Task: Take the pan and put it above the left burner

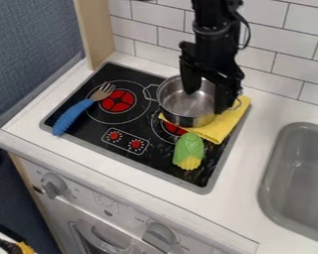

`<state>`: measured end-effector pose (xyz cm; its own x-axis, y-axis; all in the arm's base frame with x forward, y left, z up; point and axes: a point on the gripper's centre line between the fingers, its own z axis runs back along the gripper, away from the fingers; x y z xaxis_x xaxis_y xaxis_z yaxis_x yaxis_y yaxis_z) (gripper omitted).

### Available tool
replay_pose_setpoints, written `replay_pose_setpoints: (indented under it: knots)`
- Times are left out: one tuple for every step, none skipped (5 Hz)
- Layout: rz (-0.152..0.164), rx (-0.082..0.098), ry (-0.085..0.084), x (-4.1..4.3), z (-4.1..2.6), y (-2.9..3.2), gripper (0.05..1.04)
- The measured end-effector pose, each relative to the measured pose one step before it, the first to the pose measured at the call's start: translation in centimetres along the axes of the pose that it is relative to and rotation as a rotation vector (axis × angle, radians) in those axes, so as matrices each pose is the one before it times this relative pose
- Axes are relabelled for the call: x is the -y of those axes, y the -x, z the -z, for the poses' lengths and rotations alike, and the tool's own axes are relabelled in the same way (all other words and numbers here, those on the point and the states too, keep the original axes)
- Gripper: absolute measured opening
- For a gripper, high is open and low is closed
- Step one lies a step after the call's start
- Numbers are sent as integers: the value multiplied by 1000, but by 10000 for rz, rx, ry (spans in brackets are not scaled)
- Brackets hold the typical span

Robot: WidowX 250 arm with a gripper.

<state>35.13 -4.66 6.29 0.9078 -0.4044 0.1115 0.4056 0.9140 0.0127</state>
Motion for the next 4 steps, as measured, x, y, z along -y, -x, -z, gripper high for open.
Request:
replay_pose_setpoints:
  knots:
    - [57,-485,-60,-161,1147,93,1000]
    - [221,-557,-52,455,1579,83,956]
    - [64,-295,-33,112,825,205,786]
    - [24,-25,-33,-97,109,-116,484]
